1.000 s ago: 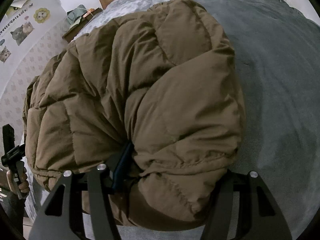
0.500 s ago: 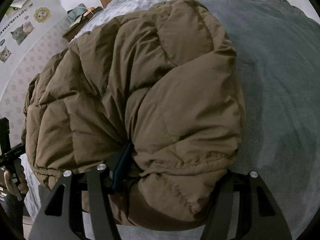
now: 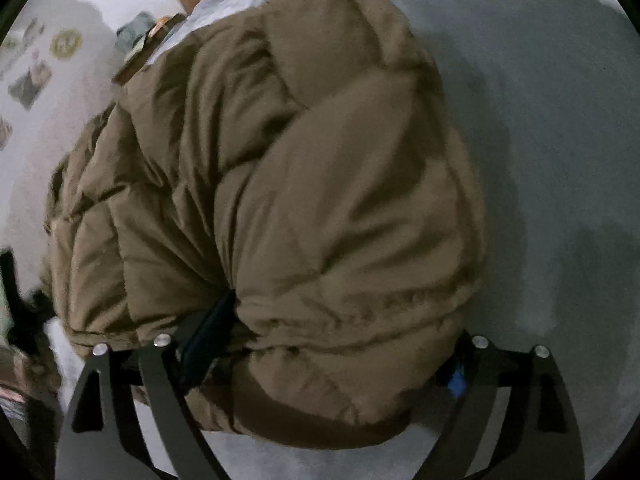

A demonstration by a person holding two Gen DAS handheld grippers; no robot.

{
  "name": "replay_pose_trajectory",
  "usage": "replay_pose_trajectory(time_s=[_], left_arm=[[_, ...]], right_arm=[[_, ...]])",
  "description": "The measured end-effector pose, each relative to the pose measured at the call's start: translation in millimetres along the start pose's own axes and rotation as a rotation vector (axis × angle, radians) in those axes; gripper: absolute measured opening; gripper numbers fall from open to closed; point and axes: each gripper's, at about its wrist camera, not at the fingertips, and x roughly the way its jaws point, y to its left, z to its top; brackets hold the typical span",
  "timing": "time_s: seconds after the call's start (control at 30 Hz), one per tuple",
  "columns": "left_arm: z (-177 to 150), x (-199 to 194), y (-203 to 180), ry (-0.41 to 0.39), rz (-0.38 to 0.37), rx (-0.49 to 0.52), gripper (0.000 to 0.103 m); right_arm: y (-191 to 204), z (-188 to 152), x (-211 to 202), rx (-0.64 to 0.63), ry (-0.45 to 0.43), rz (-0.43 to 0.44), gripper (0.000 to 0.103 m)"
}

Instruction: Fold large clothes

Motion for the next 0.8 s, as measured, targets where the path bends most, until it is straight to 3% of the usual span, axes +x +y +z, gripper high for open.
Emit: replay_pose_trajectory(time_s=[0.13,0.3,0.57,0.8], left_arm=[[2,0,1,-0.002,0.005,0.001,0.074],[-2,1,-1,0.007,-0.009,-0.017,0.074],[-6,1,2,0.014,-0.024,-0.034,0.073],[-5,-4,4,0.032,-0.032,-0.044,0.069]], right_arm=[[0,-4,6,0.032,0.001,0.079,0.085],[14,8,11,0.023,0.006,0.092,0.080],[49,13,0,-0.143,-0.014,-0.018,0.052],[79,7,-9,-0.239,-0.042,-0.128,0.042]])
